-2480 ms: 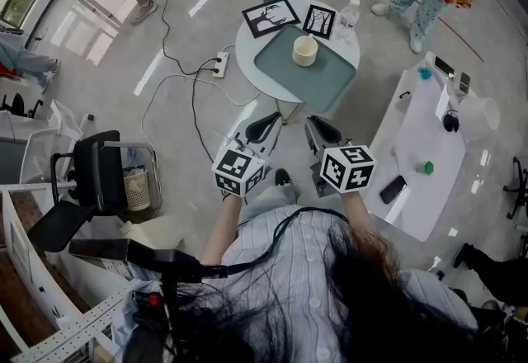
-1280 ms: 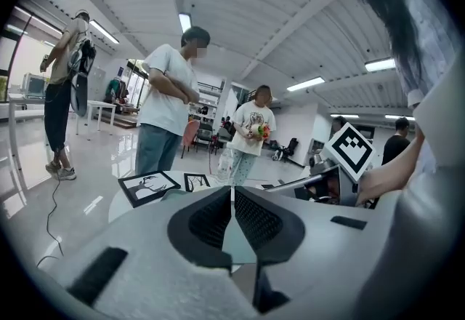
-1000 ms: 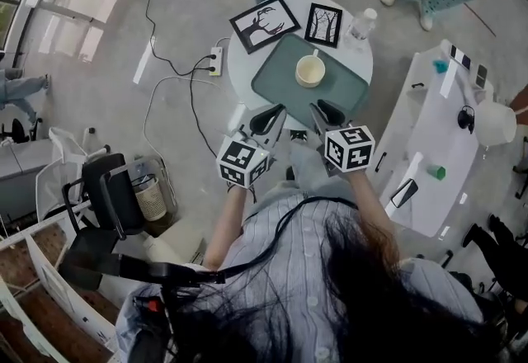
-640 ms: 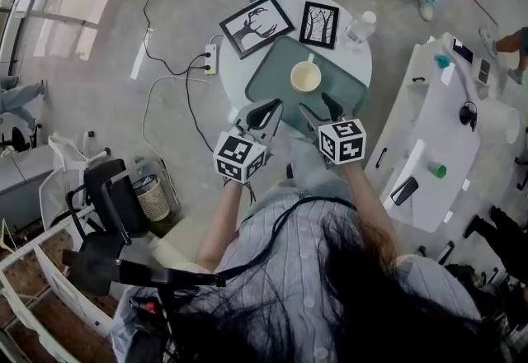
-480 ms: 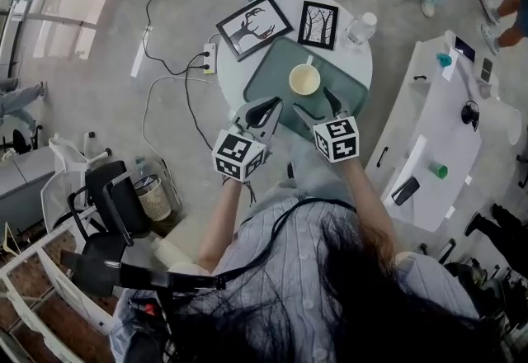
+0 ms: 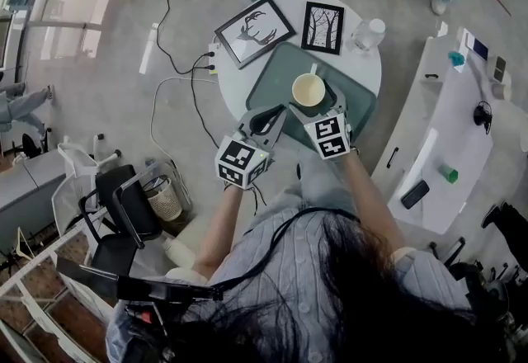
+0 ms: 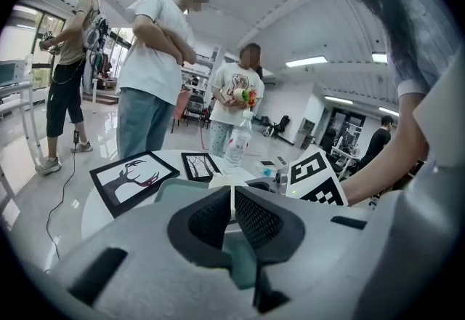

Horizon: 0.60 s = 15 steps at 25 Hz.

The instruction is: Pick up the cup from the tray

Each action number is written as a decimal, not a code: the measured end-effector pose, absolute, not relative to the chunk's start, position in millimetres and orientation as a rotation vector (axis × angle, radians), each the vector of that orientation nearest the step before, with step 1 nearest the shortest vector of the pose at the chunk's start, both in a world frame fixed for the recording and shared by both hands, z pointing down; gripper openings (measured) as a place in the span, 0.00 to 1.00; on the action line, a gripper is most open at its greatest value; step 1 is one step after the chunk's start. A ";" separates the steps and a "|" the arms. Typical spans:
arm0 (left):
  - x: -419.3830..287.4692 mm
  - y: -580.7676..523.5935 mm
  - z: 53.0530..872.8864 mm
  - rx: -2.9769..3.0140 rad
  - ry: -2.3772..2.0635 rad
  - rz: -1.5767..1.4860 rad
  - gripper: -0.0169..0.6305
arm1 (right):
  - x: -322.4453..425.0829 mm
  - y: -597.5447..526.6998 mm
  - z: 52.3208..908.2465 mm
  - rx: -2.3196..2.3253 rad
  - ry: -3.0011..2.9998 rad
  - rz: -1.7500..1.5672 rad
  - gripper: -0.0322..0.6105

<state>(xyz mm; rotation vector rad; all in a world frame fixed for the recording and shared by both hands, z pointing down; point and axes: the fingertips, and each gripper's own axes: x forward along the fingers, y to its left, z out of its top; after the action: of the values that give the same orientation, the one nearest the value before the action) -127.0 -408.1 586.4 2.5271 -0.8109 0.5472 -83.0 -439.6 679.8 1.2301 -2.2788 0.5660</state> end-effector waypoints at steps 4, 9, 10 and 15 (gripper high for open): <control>-127.5 -411.0 589.8 2.521 -0.799 0.568 0.05 | -86.5 -445.4 681.7 1.215 -2.272 0.517 0.73; -126.0 -411.5 595.0 2.515 -0.784 0.591 0.05 | -89.0 -452.2 685.2 1.193 -2.275 0.455 0.73; -126.0 -411.5 595.8 2.512 -0.785 0.593 0.05 | -90.0 -453.7 685.2 1.189 -2.278 0.445 0.73; -126.5 -409.9 598.3 2.503 -0.784 0.604 0.05 | -95.6 -461.7 685.3 1.198 -2.293 0.422 0.73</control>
<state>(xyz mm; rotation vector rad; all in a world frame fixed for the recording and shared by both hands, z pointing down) -126.5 -409.9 598.3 2.5029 -0.7841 0.6042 -95.6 -461.7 685.3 1.1984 -2.2932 0.4225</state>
